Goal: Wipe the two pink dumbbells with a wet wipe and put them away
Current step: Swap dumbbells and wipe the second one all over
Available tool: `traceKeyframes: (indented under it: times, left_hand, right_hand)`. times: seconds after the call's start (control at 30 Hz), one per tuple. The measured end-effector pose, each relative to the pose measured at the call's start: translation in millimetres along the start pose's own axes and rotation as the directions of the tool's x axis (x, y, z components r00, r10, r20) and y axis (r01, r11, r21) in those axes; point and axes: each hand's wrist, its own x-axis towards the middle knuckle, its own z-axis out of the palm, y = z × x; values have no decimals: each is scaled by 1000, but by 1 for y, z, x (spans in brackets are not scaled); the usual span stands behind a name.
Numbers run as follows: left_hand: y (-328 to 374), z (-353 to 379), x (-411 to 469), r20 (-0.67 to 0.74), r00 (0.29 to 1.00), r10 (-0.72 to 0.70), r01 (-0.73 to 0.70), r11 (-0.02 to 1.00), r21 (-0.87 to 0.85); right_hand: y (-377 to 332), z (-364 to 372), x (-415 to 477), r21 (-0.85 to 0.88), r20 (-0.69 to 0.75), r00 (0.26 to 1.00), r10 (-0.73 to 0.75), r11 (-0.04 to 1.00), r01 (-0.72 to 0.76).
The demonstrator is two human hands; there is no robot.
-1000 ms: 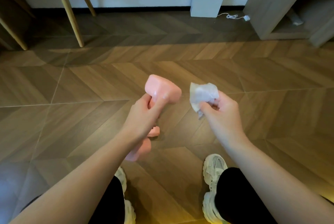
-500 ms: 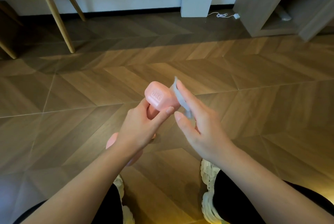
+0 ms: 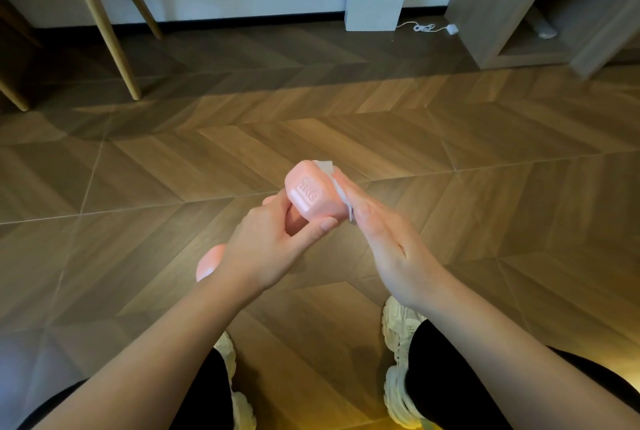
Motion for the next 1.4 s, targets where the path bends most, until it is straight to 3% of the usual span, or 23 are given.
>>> traceKeyframes:
  times: [0.17,0.27,0.37,0.47,0.57,0.67,0.8,0.93,1.1,1.27,1.4]
  left_hand:
    - [2,10,-7,76,993,95,-102,991,90]
    - [2,6,-5,44,998,47,-50,997,57]
    - [-2,1,0,10,1000,-21,21,999,29]
    - [-5,6,-1,43,999,9,-13,997,79]
    - [-4,13,-5,113,992,49,-55,997,50]
    - [-1,11,-5,94,993,74,-77,997,28]
    - [2,0,2,10,1000,-9,9,1000,-8]
    - [-3,4,0,58,998,11,-13,999,32]
    - [1,8,-4,67,996,52,-52,999,-2]
    - [5,-2,1,14,1000,-28,29,993,-113]
    - [3,6,-3,70,997,10,-7,999,-45]
  right_hand:
    - [-2,0,11,-26,-14,1000,28,999,-28]
    - [4,-5,11,10,-37,997,66,998,-65]
    - [7,-1,3,-28,-1,1000,-9,1000,9]
    - [3,3,1,-38,-4,998,-62,997,62]
    - [4,2,8,-35,-38,999,-21,999,20]
    - [10,-2,12,9,-76,996,42,999,-41]
    - [8,1,4,-8,-33,997,-64,998,64]
    - [0,7,4,-15,-44,994,-102,995,101]
    - [5,1,14,2,-92,996,10,1000,-9]
    - [6,4,2,3,-69,989,-132,991,132]
    - [2,8,7,-8,-95,982,-162,987,162]
